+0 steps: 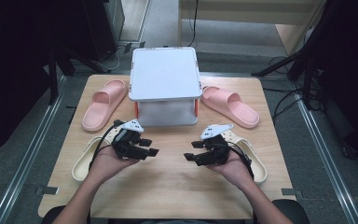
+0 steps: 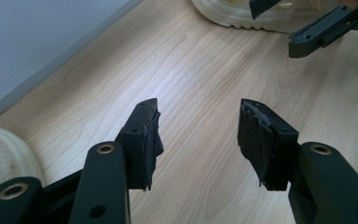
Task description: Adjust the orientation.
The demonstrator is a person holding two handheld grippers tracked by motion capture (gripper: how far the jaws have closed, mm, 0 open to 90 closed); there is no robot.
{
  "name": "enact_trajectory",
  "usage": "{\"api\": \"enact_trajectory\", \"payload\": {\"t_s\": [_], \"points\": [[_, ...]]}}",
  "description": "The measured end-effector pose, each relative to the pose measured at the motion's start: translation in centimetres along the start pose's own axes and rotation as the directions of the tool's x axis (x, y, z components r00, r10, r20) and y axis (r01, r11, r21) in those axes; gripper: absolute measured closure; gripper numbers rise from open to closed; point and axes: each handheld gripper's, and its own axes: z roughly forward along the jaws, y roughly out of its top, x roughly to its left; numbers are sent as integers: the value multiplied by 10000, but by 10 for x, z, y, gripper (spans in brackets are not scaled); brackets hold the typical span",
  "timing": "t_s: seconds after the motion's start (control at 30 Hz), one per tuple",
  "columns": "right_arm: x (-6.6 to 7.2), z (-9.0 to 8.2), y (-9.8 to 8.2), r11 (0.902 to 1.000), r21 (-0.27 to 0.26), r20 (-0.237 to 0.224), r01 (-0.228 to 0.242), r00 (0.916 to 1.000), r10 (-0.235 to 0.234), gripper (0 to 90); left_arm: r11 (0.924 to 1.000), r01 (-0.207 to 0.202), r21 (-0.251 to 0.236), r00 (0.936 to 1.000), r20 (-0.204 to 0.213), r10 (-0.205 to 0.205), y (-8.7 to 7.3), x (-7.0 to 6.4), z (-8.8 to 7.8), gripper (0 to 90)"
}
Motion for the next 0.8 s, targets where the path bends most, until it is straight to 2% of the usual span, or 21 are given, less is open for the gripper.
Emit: {"api": "enact_trajectory", "payload": {"t_s": [0.2, 0.4, 0.63, 0.8], "points": [[-2, 1, 3, 10000, -59, -66, 56, 10000, -56, 426, 9999, 98, -33, 9998, -169, -99, -5, 0, -11, 481], [-2, 4, 8, 9998, -91, -139, 158, 9998, -160, 432, 9992, 404, -66, 9987, -297, -405, -12, 2, -21, 483], [-2, 9, 14, 9997, -18, -285, 254, 9993, -255, 433, 9971, 694, -305, 9953, -659, -713, -23, 4, -39, 482], [-2, 12, 17, 9994, 1, -352, 345, 9988, -345, 434, 9961, 847, -253, 9920, -912, -867, -30, 7, -52, 484]]}}
